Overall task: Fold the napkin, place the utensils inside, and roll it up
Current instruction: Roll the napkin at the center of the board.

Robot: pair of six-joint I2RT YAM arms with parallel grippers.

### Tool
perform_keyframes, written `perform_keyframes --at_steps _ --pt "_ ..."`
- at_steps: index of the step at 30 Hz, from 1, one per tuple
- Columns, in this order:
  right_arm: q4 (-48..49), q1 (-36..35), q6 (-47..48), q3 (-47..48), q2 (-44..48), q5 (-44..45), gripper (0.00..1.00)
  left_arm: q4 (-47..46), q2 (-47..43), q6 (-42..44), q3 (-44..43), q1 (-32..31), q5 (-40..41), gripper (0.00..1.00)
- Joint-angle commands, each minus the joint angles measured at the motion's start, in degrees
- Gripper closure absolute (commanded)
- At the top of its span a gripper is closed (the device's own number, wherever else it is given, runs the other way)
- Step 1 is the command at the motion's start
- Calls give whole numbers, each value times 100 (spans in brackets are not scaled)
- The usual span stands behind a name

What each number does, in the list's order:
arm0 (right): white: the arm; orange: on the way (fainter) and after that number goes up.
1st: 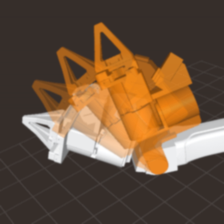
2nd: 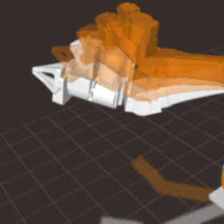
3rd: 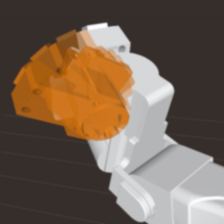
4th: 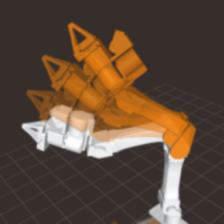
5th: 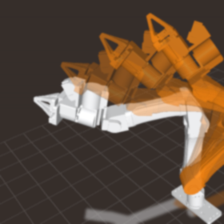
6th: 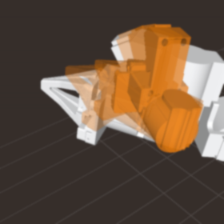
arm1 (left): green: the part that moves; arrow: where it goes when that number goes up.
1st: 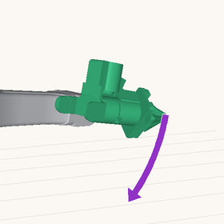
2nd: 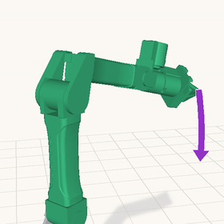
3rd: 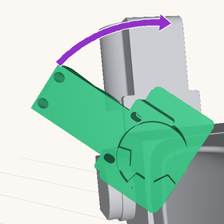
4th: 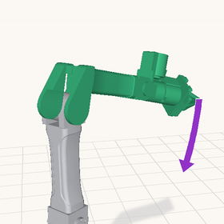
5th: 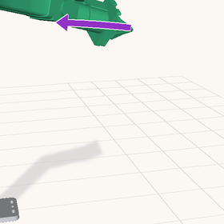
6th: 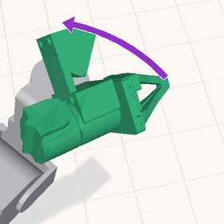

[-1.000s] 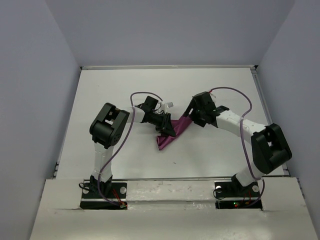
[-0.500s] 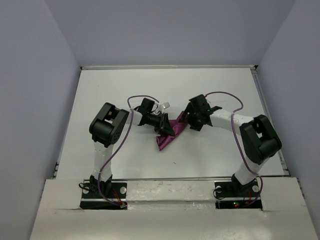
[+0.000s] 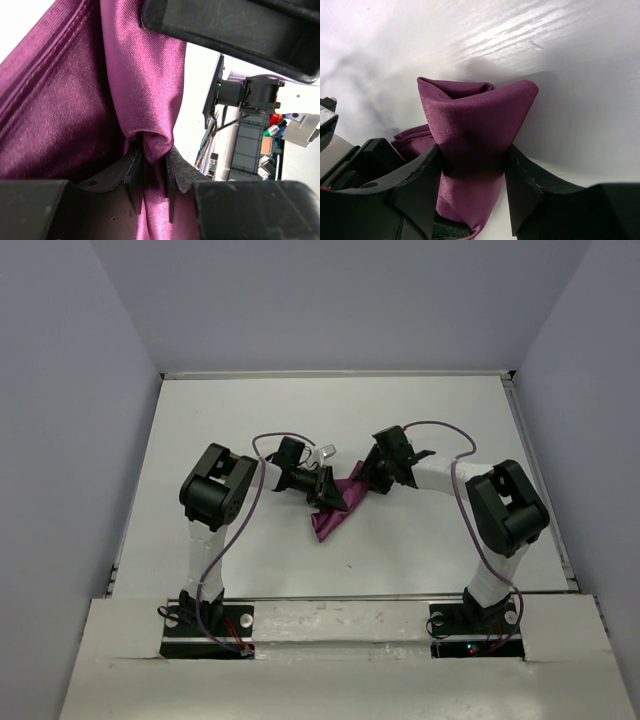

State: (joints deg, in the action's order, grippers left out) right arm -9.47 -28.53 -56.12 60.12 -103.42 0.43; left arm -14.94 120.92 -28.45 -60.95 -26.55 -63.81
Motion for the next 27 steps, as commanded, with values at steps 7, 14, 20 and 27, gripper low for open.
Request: perform_keyframes --at_steps 7,14,20,27 --pt "-529 -21 101 254 -557 282 99 992 248 734 136 53 1274 100" --pt "-915 -21 119 316 -320 388 99 1791 -77 1350 -355 53 1740 73" --pt "-1425 -21 84 492 -161 546 99 2531 -455 2000 -830 53 2460 39" --pt "-2040 -21 57 887 -240 660 99 2909 -1281 2344 -1007 35 3601 38"
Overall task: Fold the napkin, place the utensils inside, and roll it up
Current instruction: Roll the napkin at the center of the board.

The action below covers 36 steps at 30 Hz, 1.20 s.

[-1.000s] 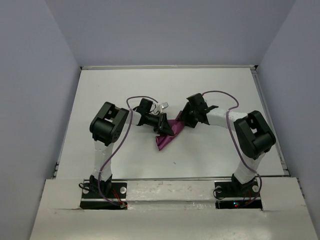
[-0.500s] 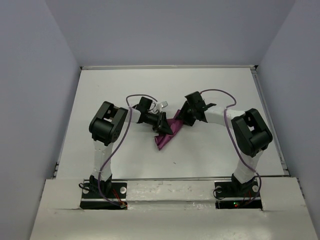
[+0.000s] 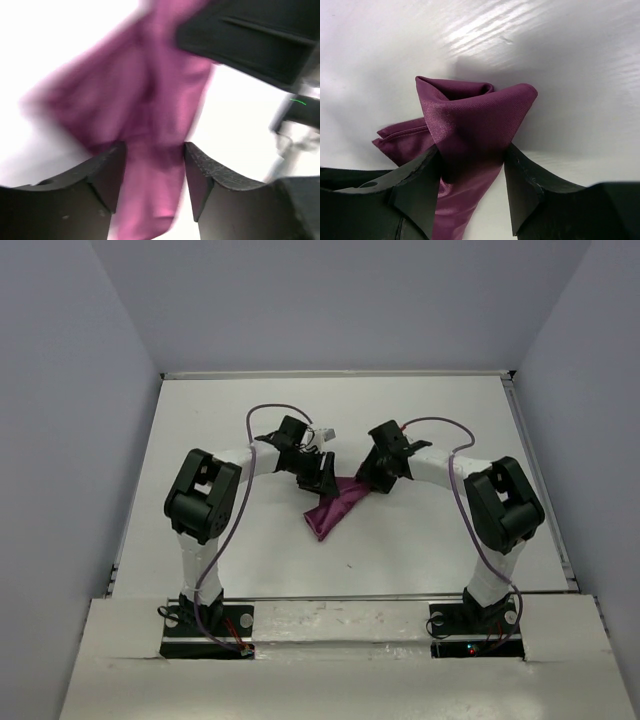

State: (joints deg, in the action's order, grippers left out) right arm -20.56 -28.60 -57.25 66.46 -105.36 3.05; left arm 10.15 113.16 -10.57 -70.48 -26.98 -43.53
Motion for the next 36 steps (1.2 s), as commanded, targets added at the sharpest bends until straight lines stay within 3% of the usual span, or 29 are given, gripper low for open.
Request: perform_keyframes --at_steps 1,8,19,23,29,36 --pt "-1002 -14 171 297 -63 416 99 408 -628 608 -45 44 1706 38" --pt "-1381 -14 180 579 -257 460 99 260 -1761 969 288 -377 2814 38" --pt "-1407 -14 188 737 -397 416 99 -241 -2465 1092 929 -2012 3658 39" --pt "-1399 -14 188 755 -415 398 99 -654 -2413 1092 1194 -2364 3965 36" --pt "-1390 -14 206 799 -424 354 99 -909 -1992 1153 1177 -3013 5203 36" --pt "-1355 -14 197 755 -406 319 99 -971 -1491 1145 966 -3304 5925 36"
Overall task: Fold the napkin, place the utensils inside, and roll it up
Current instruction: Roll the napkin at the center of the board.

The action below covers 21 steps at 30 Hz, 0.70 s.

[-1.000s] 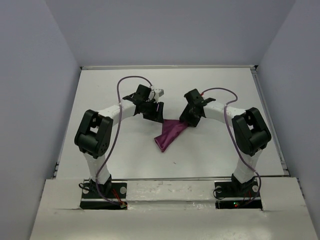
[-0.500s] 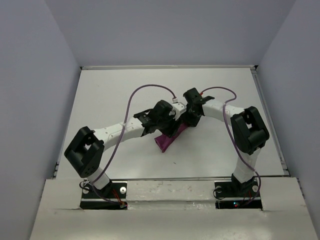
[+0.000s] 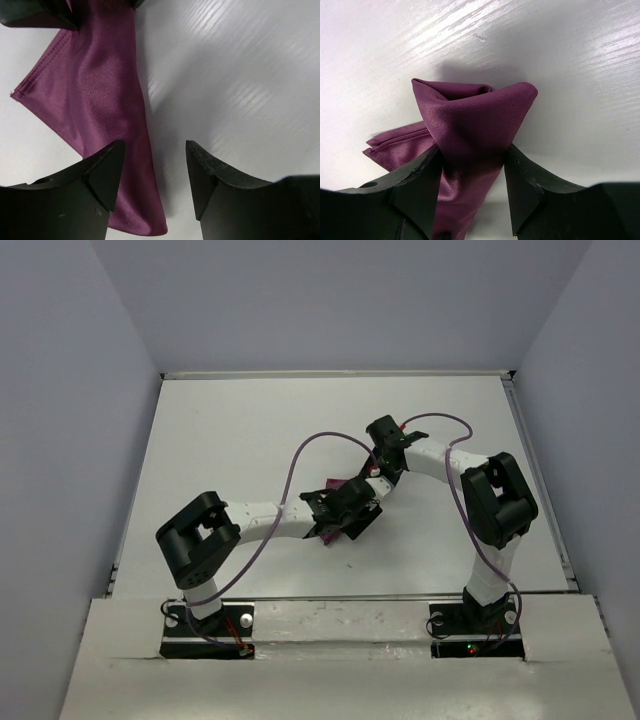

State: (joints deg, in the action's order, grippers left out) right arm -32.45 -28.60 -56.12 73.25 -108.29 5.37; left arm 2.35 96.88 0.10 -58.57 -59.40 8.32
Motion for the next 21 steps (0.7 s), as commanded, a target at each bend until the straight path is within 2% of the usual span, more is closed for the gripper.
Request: perform_keyframes --at_steps 1,10,21 --pt "-157 -14 83 66 -105 79 99 -191 199 95 -252 -98 898 36" --pt "-113 -14 92 5 -87 61 99 -411 402 280 -322 -221 1470 37" --pt "-51 -14 110 -13 -69 8 99 -516 550 403 -322 -292 1744 38"
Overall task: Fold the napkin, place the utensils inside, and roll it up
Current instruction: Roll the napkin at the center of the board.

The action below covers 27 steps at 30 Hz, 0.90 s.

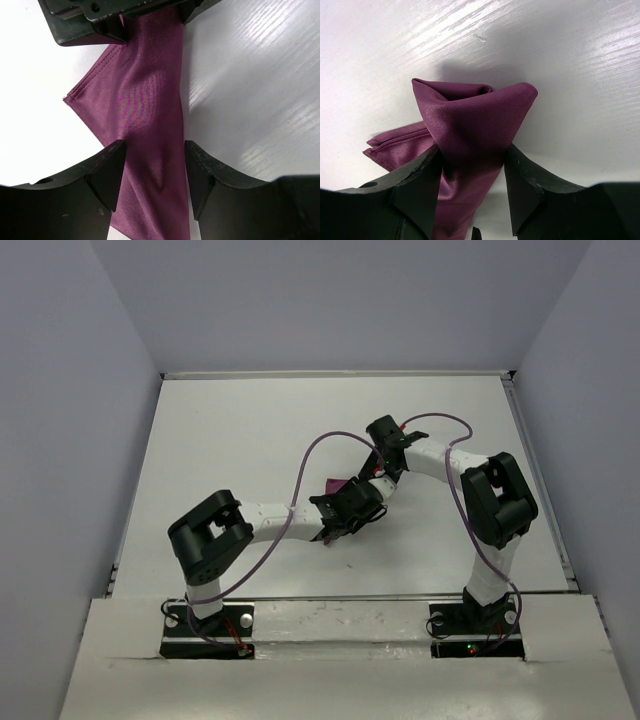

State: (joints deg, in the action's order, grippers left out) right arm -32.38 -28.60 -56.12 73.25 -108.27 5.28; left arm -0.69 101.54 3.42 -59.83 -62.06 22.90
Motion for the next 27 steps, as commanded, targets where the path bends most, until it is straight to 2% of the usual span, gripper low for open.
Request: perform_keyframes --at_steps 1,12,14,16,17,19,23,27 --pt "-58 -14 101 -22 -72 17 99 -239 138 62 -178 -25 286 38" --pt "-14 -14 101 -74 -10 8 99 -353 657 -183 -151 -34 180 41" --pt "4 -14 119 -92 7 -1 99 -344 683 -210 -134 -16 171 47" --pt "13 -14 127 -118 16 -1 99 -283 727 -263 -160 10 67 59" --pt "30 -14 127 -127 25 -1 99 -231 762 -280 -195 62 5 78" --pt "39 -14 154 -136 34 -9 99 -177 797 -307 -230 115 -223 98" --pt "91 -14 206 -162 42 -44 99 -81 702 -307 -248 247 -671 100" --pt "320 -14 426 -268 252 -167 97 453 578 -544 -502 501 -1567 100"
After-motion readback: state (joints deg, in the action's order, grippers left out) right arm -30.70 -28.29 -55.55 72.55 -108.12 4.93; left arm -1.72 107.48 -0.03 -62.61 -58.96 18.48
